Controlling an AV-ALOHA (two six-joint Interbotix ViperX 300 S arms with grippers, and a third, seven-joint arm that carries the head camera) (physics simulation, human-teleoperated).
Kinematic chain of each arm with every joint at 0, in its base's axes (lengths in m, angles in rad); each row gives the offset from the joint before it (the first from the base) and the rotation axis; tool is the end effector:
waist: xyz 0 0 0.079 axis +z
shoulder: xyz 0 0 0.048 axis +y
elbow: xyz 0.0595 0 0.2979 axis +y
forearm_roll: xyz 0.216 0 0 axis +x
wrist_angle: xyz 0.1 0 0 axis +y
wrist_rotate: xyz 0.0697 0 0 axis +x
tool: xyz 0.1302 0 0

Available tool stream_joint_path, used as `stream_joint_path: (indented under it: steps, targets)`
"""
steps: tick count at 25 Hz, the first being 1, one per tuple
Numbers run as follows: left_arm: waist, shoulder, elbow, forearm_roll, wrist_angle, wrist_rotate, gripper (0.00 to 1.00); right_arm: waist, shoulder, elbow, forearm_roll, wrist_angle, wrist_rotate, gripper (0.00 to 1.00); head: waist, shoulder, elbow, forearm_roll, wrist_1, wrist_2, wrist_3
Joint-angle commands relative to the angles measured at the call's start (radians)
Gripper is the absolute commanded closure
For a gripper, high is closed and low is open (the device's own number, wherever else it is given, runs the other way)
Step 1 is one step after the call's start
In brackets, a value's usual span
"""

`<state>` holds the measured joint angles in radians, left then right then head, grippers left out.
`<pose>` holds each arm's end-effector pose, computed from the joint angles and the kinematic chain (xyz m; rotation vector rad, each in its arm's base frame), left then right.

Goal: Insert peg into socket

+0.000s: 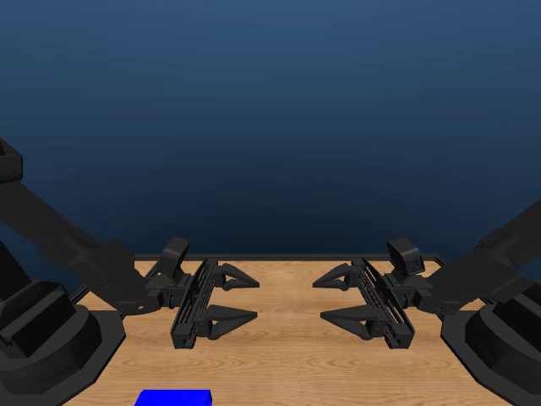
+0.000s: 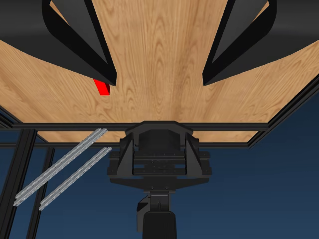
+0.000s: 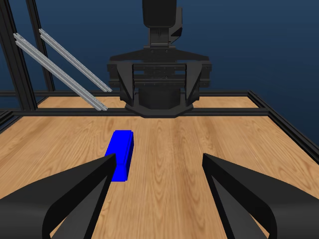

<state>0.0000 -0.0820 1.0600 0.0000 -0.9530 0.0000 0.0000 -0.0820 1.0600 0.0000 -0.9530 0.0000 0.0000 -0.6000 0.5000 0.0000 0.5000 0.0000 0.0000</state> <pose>0.4113 0.0000 0.1617 0.0000 0.0250 0.0000 0.4113 0.0000 0.1617 0.0000 0.0250 0.0000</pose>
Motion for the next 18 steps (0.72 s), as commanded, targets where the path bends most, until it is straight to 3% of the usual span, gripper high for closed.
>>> stream_joint_path:
  steps: [1,5,8,11,12,15,18]
  targets:
    - [-0.072,-0.037,0.006,0.004,-0.141,-0.035,0.0,0.031,0.012,-0.007,0.067,0.028,0.05,0.0,0.004,0.005,-0.039,0.004,0.122,0.018,-0.001]
    - [-0.04,-0.009,0.039,0.002,-0.186,-0.074,0.0,0.027,0.013,0.012,0.09,0.023,0.082,0.0,0.002,0.023,-0.045,0.003,0.133,0.016,-0.014]
    - [-0.063,-0.019,0.055,-0.034,-0.155,-0.083,0.0,0.048,0.027,-0.001,0.099,0.047,0.088,0.0,0.007,0.042,-0.047,0.004,0.141,0.012,-0.007]
    - [-0.135,-0.039,0.124,-0.179,0.029,-0.128,0.0,0.095,0.085,-0.055,0.129,0.091,0.099,0.0,0.018,0.086,-0.051,0.008,0.166,0.015,0.022]
    - [-0.143,-0.049,0.123,-0.198,0.043,-0.123,0.0,0.098,0.093,-0.057,0.133,0.096,0.099,0.0,0.019,0.087,-0.051,0.008,0.167,0.015,0.023]
    - [-0.248,-0.048,0.198,-0.321,0.177,-0.17,0.0,0.12,0.159,-0.104,0.144,0.091,0.126,0.0,0.037,0.131,-0.057,0.018,0.193,0.031,0.061]
    - [-0.316,-0.077,0.201,-0.391,0.244,-0.189,0.0,0.129,0.191,-0.134,0.142,0.096,0.142,0.0,0.05,0.15,-0.059,0.023,0.201,0.039,0.075]
